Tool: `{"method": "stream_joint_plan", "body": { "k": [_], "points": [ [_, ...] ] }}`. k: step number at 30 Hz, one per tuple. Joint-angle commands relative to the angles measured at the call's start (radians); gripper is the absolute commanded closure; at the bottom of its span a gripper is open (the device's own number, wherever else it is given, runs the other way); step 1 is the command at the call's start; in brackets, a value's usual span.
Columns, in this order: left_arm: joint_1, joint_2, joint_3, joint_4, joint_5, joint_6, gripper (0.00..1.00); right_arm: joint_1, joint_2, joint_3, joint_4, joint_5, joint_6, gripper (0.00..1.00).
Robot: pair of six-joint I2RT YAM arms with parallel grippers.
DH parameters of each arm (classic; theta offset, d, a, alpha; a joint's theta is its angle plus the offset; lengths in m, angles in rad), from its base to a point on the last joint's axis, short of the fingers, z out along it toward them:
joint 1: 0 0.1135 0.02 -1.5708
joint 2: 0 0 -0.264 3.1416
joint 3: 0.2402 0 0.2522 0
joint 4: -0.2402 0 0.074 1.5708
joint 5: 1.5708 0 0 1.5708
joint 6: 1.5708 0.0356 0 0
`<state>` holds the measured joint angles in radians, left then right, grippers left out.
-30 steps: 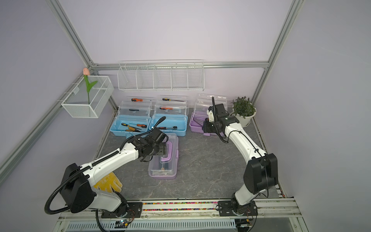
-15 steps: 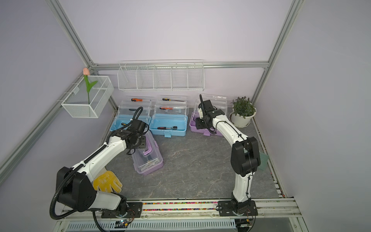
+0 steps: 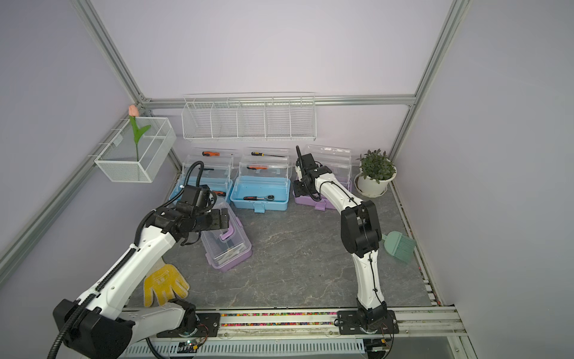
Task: Close toolboxes
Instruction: Move the toolbox to the center of the board.
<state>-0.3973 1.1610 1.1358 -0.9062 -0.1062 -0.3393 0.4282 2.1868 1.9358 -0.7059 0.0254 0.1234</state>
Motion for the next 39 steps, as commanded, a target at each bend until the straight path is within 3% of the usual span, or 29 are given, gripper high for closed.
{"method": "stream_joint_plan", "body": {
  "k": [1,9,16,21,28,35,39],
  "points": [
    [-0.014,-0.070,-0.048,-0.005,0.074,-0.042,0.01,0.009,0.068,0.081,-0.052,-0.002,-0.032,0.42],
    [-0.084,-0.190,-0.120,-0.011,0.073,-0.100,0.01,0.036,0.164,0.175,-0.101,0.013,-0.032,0.43],
    [-0.133,-0.181,-0.139,0.011,0.068,-0.122,0.01,0.037,0.109,0.093,-0.121,0.058,-0.025,0.64],
    [-0.160,-0.175,-0.131,0.014,0.064,-0.136,0.01,0.049,-0.031,-0.116,-0.060,0.065,-0.014,0.70],
    [-0.189,-0.180,-0.148,0.027,0.065,-0.144,0.01,0.084,-0.313,-0.516,-0.017,0.058,0.018,0.71],
    [-0.204,-0.127,-0.158,0.082,0.101,-0.133,0.01,0.121,-0.669,-0.898,-0.057,0.079,0.192,0.70],
    [-0.229,-0.094,-0.151,0.124,0.112,-0.132,0.01,0.118,-0.833,-0.994,-0.163,0.090,0.288,0.67]
  ]
}}
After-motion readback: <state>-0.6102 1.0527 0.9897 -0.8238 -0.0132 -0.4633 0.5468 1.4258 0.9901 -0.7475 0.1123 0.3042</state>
